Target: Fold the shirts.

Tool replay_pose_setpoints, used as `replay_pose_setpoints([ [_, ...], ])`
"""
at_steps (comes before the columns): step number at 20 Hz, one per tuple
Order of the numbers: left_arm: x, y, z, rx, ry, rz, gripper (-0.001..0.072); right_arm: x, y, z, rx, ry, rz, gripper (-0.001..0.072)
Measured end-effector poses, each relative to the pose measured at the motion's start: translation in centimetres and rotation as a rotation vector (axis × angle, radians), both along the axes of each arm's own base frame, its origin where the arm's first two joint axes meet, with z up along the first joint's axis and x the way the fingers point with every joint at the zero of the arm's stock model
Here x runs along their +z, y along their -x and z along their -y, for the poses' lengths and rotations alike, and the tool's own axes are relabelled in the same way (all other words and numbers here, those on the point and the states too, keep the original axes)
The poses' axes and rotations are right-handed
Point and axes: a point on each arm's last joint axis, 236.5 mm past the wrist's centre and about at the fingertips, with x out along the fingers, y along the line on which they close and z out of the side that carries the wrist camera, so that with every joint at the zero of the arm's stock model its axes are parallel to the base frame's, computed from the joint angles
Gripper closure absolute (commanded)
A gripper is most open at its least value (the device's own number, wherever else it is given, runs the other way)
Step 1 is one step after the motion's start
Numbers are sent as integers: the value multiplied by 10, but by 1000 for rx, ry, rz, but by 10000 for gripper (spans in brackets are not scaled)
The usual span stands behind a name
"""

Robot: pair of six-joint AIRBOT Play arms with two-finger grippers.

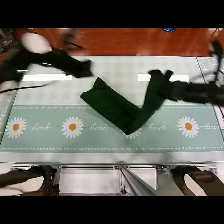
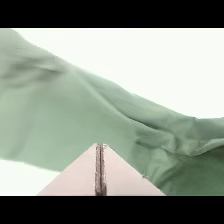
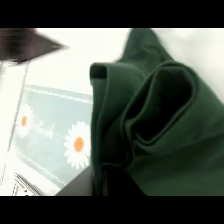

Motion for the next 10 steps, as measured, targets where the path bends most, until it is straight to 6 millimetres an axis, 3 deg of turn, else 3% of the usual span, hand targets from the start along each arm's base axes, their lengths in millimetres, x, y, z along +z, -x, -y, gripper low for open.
replay_pose_setpoints([
  [2,34,15,-57,114,-17,96,690,-5,-34,-31,37,-7,-1,691],
  [5,54,62,-99,214,-31,173,690,-35,-82,-81,79,-8,-35,691],
  [7,46,95,-107,249,-29,182,690,-65,-104,-117,111,-17,-85,690],
  [9,24,123,-107,277,-13,154,690,-92,-118,-148,136,-30,-127,688],
  [10,12,131,-107,291,0,138,690,-104,-122,-161,150,-33,-148,575],
])
